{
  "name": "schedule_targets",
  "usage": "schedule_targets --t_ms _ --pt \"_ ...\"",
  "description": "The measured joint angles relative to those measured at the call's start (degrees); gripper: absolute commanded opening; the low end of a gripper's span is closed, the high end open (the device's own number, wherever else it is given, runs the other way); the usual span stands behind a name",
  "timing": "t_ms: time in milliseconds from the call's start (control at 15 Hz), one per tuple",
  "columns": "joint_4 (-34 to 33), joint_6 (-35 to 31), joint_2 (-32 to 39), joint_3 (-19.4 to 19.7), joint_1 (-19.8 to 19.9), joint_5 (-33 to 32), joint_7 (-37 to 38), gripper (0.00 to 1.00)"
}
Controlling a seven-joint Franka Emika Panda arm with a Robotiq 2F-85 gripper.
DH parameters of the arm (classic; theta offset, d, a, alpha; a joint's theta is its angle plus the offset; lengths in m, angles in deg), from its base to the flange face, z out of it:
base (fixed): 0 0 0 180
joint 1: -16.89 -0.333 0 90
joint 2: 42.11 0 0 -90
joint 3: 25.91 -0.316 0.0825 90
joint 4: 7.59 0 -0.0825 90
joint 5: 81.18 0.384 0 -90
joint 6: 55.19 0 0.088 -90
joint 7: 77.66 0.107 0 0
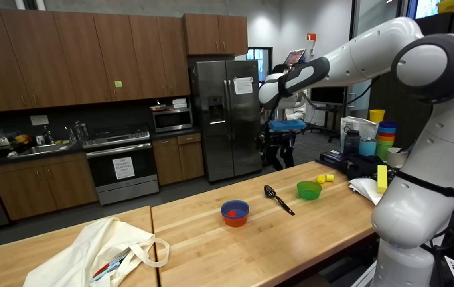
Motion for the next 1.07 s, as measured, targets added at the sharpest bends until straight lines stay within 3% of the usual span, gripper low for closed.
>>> schedule_targets --t_ms 1067 --pt "-6.5 0.7 14.7 -0.4 0.0 -1.7 4.1 1.0"
